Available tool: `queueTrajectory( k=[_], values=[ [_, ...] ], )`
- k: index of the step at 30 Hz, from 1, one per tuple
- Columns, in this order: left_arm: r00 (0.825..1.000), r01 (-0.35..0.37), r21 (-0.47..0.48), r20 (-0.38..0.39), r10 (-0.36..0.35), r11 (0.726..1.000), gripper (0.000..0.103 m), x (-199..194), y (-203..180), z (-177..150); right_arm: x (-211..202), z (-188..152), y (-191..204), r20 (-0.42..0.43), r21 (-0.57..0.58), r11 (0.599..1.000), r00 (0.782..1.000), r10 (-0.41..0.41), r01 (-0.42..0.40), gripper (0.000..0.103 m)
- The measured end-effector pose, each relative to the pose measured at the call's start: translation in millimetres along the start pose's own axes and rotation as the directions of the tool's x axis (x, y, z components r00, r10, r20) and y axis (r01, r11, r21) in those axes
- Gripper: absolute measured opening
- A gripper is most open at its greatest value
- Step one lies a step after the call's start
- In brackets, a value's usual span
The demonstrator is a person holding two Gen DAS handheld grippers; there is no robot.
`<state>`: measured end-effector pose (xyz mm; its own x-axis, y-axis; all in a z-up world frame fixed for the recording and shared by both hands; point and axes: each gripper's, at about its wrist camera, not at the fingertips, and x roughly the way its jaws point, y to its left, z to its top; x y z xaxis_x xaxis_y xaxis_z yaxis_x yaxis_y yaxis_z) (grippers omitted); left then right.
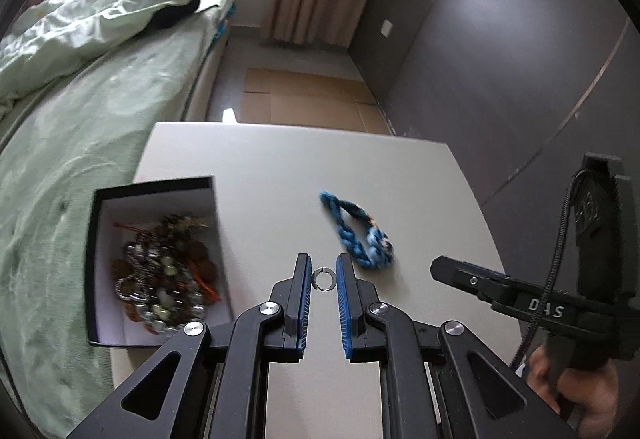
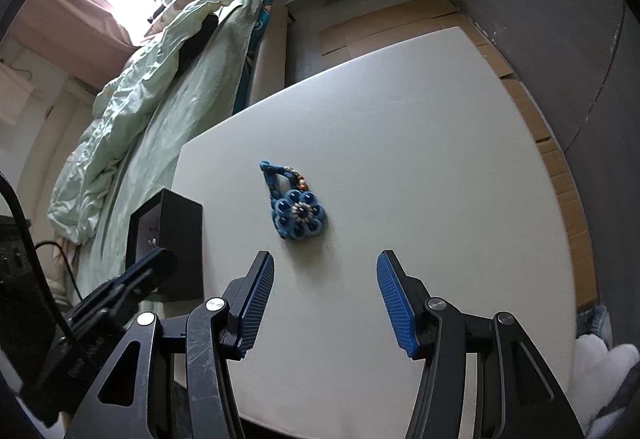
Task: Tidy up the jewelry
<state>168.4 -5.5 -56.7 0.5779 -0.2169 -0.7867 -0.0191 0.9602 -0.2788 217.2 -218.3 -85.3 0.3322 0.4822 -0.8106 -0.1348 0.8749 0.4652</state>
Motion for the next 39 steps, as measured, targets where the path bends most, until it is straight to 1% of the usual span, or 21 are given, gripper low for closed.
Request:
queueTrajectory(
  k=[2,5,9,17,19,22,23,26,27,28,30,32,35,39],
  values=[
    [1.000,0.000,-0.022,0.010,0.000,1.000,0.013,-2.7,7.3,3.8,4.7,2.6,4.2,-0.001,-0.008,1.000,1.000,0.002,-0.002,0.054],
    [1.000,0.004,-0.043,0.029,-0.003,0.999,0.013,-8.7,15.1,8.3,12.3,6.0,12.2,-0.007,-0.038,0.999,1.000,-0.019,0.018,0.054],
    [0.999,0.014,-0.072,0.049,-0.010,0.997,0.013,-15.1,24.8,13.1,24.2,11.6,18.9,-0.017,-0.046,0.999,1.000,-0.017,0.016,0.054],
    [0.998,0.029,-0.106,0.066,-0.022,0.994,0.013,-17.9,48.8,28.0,47.6,21.8,33.4,-0.014,-0.101,0.993,0.998,-0.064,0.062,0.054],
    [0.997,0.033,-0.114,0.068,-0.025,0.993,0.013,-18.9,55.7,31.6,56.1,23.8,34.7,-0.028,-0.106,0.991,0.996,-0.083,0.080,0.054],
    [0.997,0.041,-0.131,0.077,-0.031,0.991,0.013,-21.3,65.5,35.5,67.0,25.0,35.2,-0.042,-0.117,0.983,0.989,-0.145,0.139,0.055],
    [0.996,0.041,-0.136,0.080,-0.030,0.990,0.013,-22.7,68.1,35.7,66.8,24.5,37.9,-0.025,-0.130,0.979,0.986,-0.164,0.160,0.054],
    [0.996,0.044,-0.150,0.088,-0.031,0.988,0.013,-28.0,74.2,34.2,69.6,21.0,46.4,-0.019,-0.173,0.958,0.972,-0.236,0.229,0.054],
    [0.995,0.045,-0.154,0.090,-0.031,0.987,0.013,-29.5,76.0,33.8,69.6,19.5,48.9,-0.010,-0.185,0.947,0.963,-0.270,0.263,0.048],
    [0.995,0.047,-0.159,0.092,-0.032,0.986,0.013,-31.5,78.2,33.1,69.1,19.4,49.3,-0.006,-0.188,0.945,0.962,-0.274,0.268,0.032],
    [0.995,0.047,-0.168,0.094,-0.031,0.985,0.013,-34.1,82.6,32.2,65.3,16.8,48.7,-0.015,-0.164,0.960,0.972,-0.233,0.227,0.030],
    [0.996,0.042,-0.177,0.090,-0.026,0.983,0.013,-35.1,87.8,30.7,59.8,14.1,51.8,0.011,-0.173,0.957,0.972,-0.235,0.234,0.021],
    [0.997,0.033,-0.177,0.077,-0.020,0.984,0.013,-36.2,92.6,28.5,47.0,10.9,56.9,0.031,-0.165,0.967,0.981,-0.192,0.194,0.021],
    [0.999,0.039,-0.186,0.039,-0.032,0.982,0.013,-32.4,100.8,25.2,26.6,8.6,62.0,0.075,-0.160,0.976,0.987,-0.140,0.150,0.021]
  ],
)
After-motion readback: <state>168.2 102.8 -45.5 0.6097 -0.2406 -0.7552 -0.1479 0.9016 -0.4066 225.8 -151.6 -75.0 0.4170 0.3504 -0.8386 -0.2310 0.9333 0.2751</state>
